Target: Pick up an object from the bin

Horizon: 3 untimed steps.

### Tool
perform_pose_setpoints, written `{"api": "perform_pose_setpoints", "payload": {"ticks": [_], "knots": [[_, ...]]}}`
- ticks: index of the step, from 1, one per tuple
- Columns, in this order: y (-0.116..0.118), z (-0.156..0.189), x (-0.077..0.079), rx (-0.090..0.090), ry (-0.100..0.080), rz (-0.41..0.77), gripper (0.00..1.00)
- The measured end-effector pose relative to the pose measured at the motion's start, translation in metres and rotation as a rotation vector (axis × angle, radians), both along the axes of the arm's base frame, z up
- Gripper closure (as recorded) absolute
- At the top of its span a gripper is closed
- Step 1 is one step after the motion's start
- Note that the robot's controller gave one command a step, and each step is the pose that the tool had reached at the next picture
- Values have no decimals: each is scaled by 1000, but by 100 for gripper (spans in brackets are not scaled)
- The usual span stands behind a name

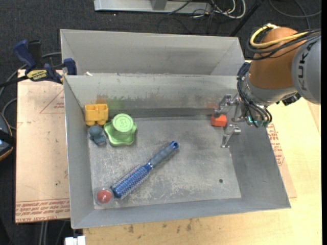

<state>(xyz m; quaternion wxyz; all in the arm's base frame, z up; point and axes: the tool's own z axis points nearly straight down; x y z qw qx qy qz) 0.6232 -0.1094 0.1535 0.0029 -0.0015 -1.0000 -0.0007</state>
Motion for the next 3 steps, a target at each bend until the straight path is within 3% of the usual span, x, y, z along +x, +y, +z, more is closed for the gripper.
{"api": "perform_pose_setpoints", "payload": {"ticks": [1, 2, 3], "knots": [[75, -11, 19, 3, -9, 49, 0], [99, -76, -39, -1, -14, 313, 0], [167, -70, -4, 2, -13, 506, 0]]}}
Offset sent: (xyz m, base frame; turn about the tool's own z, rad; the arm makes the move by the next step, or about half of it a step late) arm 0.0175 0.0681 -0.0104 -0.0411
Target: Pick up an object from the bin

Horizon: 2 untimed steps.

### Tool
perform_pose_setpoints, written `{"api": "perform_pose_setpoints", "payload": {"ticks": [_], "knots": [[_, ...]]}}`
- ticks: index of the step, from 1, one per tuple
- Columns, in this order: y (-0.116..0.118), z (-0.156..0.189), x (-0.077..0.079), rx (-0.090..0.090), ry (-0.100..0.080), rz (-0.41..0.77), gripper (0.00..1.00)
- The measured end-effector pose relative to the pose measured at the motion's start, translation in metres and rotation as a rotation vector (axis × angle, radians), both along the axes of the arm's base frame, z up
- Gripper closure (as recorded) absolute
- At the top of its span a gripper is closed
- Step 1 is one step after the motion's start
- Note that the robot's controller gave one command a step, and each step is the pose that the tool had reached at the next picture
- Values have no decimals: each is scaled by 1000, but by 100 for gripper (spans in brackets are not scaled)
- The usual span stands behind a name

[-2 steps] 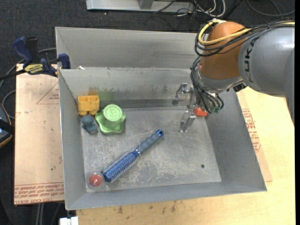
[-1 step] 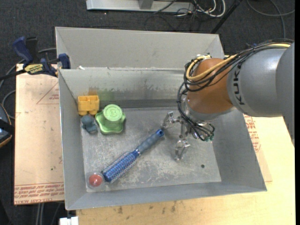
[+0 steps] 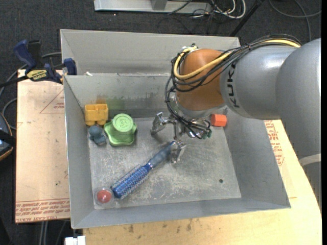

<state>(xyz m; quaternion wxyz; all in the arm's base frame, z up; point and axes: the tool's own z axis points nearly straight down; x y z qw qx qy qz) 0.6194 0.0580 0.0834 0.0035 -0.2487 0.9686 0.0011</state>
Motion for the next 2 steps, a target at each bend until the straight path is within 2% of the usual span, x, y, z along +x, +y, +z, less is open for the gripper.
{"api": "perform_pose_setpoints", "payload": {"ticks": [1, 2], "knots": [[-3, 0, -1, -2, 5, -3, 100], [-9, 158, 15, -3, -5, -17, 100]]}}
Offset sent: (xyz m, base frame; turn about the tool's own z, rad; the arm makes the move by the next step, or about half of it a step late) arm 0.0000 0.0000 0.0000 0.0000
